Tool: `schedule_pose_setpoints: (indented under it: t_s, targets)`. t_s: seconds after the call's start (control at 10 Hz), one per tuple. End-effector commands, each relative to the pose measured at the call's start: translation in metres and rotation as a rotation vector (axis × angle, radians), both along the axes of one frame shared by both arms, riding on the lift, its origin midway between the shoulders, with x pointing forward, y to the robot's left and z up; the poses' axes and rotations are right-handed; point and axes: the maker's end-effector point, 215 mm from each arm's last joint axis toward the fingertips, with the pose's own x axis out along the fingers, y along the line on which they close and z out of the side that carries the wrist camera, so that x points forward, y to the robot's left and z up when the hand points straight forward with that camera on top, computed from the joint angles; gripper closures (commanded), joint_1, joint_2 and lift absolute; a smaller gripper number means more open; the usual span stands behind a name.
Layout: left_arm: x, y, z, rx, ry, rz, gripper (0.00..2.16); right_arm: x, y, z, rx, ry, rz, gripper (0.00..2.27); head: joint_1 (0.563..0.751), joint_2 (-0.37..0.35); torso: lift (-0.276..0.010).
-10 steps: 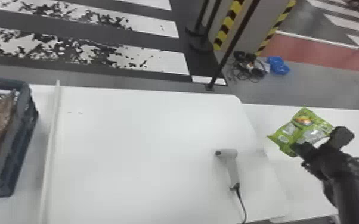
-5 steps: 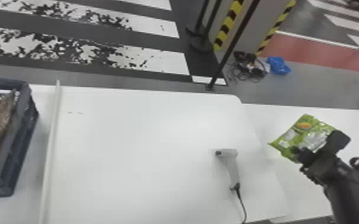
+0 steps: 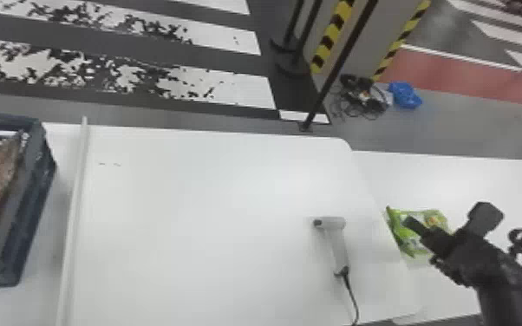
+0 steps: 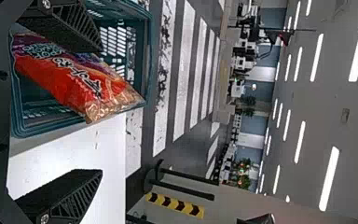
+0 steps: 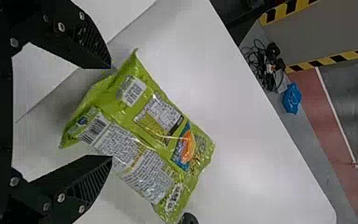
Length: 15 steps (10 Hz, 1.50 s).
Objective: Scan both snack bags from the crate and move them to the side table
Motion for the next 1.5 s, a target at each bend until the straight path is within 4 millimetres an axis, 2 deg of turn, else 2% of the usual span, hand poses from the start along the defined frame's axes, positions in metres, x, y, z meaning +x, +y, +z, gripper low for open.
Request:
schedule_pose_setpoints:
  t_s: [0.0,0.2,0.5,0.6,0.8,1.0,1.1,1.4]
  targets:
    - [0.001,-0.002,0.003,-0.005,-0.005,0.000,0.07,-0.001,0.046,0.016,0.001,-0.036,0.086,0.06,0.695,-0.350,-0.029]
    - [0.003,-0.006,0.007,-0.009,-0.015,-0.002,0.07,0.001,0.103,0.039,-0.028,-0.073,0.192,0.06,0.695,-0.350,-0.029]
    - [0.003,-0.008,0.010,-0.008,-0.022,-0.002,0.07,0.005,0.174,0.046,-0.004,-0.088,0.309,0.06,0.695,-0.350,-0.029]
    - [0.004,-0.010,0.016,-0.005,-0.045,-0.005,0.07,0.009,0.210,0.051,-0.004,-0.098,0.381,0.06,0.695,-0.338,-0.029]
    - [0.005,-0.014,0.020,0.000,-0.065,-0.011,0.07,0.015,0.283,0.066,0.035,-0.175,0.501,0.07,0.695,-0.243,-0.029]
    - [0.006,-0.019,0.022,-0.003,-0.072,-0.013,0.07,0.025,0.350,0.092,0.023,-0.326,0.620,0.07,0.695,-0.130,-0.029]
    - [0.007,-0.025,0.021,0.001,-0.071,-0.017,0.07,0.024,0.375,0.106,0.016,-0.395,0.653,0.07,0.695,-0.080,-0.029]
    - [0.011,-0.037,0.029,-0.001,-0.101,-0.025,0.07,0.011,0.435,0.139,-0.077,-0.458,0.753,0.07,0.695,-0.002,-0.029]
